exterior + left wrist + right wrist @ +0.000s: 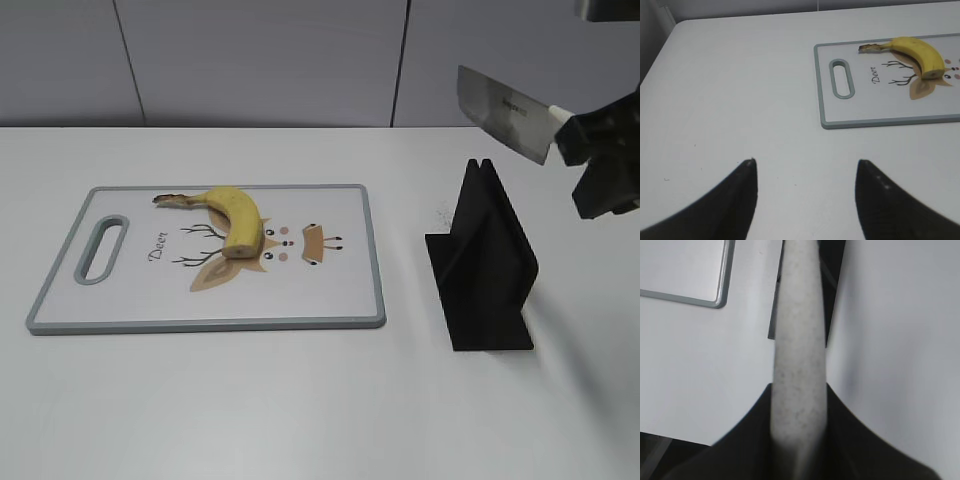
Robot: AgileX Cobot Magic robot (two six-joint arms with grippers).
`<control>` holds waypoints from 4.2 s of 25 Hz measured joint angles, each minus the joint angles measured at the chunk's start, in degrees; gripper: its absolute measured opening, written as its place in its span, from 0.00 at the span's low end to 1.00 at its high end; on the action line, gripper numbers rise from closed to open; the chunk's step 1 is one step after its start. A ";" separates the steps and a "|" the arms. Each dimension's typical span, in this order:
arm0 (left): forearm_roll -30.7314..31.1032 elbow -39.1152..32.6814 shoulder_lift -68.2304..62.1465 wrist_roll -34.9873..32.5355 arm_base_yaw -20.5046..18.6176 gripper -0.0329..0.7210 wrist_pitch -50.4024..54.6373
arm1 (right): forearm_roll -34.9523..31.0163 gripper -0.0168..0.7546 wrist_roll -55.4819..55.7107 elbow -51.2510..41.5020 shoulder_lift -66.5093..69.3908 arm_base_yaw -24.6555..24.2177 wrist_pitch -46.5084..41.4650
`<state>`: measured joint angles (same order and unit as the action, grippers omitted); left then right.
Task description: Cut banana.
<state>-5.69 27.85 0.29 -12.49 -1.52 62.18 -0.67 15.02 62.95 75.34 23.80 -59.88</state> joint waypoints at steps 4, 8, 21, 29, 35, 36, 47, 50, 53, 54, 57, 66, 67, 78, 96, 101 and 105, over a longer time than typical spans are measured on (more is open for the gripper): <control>0.00 0.00 -0.05 0.00 0.00 0.83 0.00 | 0.00 0.25 -0.11 0.82 -0.16 0.00 -0.46; 0.00 0.00 -0.10 0.00 0.00 0.83 0.00 | 0.00 0.25 -0.23 4.49 -0.16 0.00 -4.37; 0.16 0.00 -0.37 0.00 0.00 0.83 0.00 | 0.00 0.25 -0.38 17.44 -0.40 0.00 -10.23; -0.02 2.79 -4.86 -0.18 0.00 0.83 -0.38 | 0.00 0.25 -5.92 18.14 -0.40 0.00 -10.47; -2.80 9.20 -14.74 -5.77 0.00 0.83 -3.71 | 0.00 0.25 -17.76 18.14 -0.40 0.00 -10.47; -3.86 10.51 -16.79 -7.12 0.00 0.83 -4.31 | 0.00 0.25 -19.41 18.14 -0.40 0.00 -10.47; -11.35 27.28 -37.67 -23.80 0.55 0.83 -7.63 | -3.10 0.25 -35.70 19.53 2.67 0.00 -7.97; -12.01 30.91 -42.64 -28.52 1.85 0.83 -6.62 | -6.98 0.25 -41.84 21.93 5.64 0.00 -8.35; -12.54 34.08 -47.72 -32.08 2.51 0.83 -6.07 | -10.02 0.25 -47.29 25.34 8.78 0.00 -8.76; -13.39 35.29 -49.45 -33.43 2.57 0.83 -5.82 | -10.70 0.25 -49.11 26.59 9.78 0.00 -8.94; -16.75 39.09 -54.35 -39.20 2.57 0.83 -4.07 | -11.54 0.25 -52.58 30.04 13.57 0.00 -9.28; -19.79 51.09 -68.61 -55.28 2.63 0.83 1.25 | -12.93 0.25 -70.68 35.76 23.03 0.00 -9.74; -20.09 51.91 -70.21 -56.67 2.63 0.83 1.59 | -13.36 0.25 -72.19 36.02 24.02 0.00 -9.52; -19.45 54.40 -84.04 -71.35 10.37 0.83 0.85 | -23.77 0.25 -87.89 37.02 33.38 0.00 -4.42; -14.58 54.51 -97.24 -71.86 15.02 0.72 -6.92 | -28.88 0.25 -90.11 38.13 39.01 0.00 0.33; -15.20 54.58 -97.50 -71.86 15.13 0.36 -7.66 | -29.29 0.25 -90.11 38.13 40.20 0.00 0.33; -15.20 54.60 -97.56 -71.93 15.13 0.10 -7.80 | -30.34 0.25 -90.23 38.13 40.90 0.00 0.25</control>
<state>-20.88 82.44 -97.27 -84.42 13.60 54.39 -31.01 -75.21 101.09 116.23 23.80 -59.63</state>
